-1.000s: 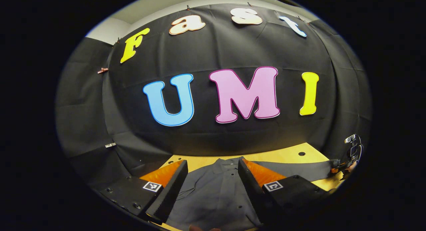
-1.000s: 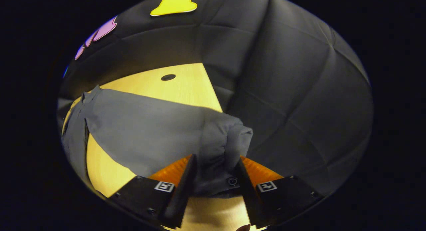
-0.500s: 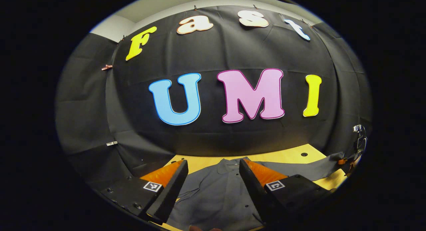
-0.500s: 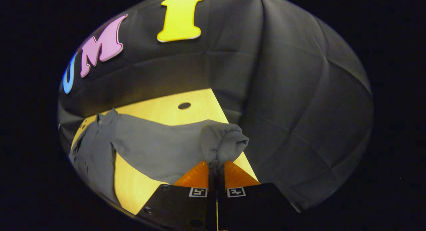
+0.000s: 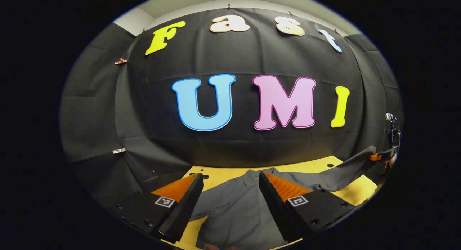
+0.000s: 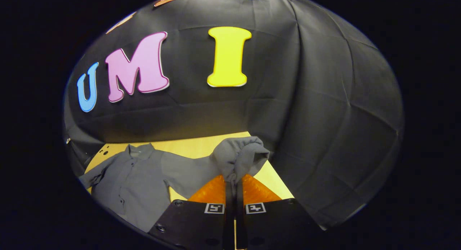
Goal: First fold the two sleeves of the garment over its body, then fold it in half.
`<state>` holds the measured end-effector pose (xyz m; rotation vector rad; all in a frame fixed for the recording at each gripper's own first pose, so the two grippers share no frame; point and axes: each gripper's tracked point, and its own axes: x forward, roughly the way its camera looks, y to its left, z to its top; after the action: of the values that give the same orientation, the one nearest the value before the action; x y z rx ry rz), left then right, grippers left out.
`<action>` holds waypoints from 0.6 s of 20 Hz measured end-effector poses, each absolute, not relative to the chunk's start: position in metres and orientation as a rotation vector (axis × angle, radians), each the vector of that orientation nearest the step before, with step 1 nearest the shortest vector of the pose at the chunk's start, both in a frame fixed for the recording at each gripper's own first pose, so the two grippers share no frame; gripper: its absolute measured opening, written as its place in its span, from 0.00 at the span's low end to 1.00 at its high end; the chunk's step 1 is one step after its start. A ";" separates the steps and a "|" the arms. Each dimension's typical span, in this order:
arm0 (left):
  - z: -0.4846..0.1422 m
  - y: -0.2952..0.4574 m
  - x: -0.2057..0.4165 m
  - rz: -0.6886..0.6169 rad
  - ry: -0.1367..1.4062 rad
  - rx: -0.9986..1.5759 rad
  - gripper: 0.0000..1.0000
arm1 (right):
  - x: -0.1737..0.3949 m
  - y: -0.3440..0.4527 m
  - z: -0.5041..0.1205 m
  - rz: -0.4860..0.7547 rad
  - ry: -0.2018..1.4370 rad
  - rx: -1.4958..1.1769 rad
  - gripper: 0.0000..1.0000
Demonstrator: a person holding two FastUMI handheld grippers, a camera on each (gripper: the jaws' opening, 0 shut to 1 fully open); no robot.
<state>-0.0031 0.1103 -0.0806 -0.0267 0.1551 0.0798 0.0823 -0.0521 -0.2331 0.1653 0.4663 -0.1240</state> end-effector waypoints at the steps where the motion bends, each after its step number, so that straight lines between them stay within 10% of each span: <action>1: -0.083 0.120 -0.004 0.082 0.155 -0.033 0.97 | 0.083 -0.042 -0.225 -0.118 0.453 0.168 0.06; 12: -0.099 0.208 -0.019 0.100 0.135 -0.048 0.97 | 0.084 0.115 -0.156 0.051 0.363 0.159 0.07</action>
<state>-0.0189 0.2083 -0.0989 -0.0482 0.1346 0.1002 0.0837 0.1145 -0.1563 0.1593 0.3630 0.0511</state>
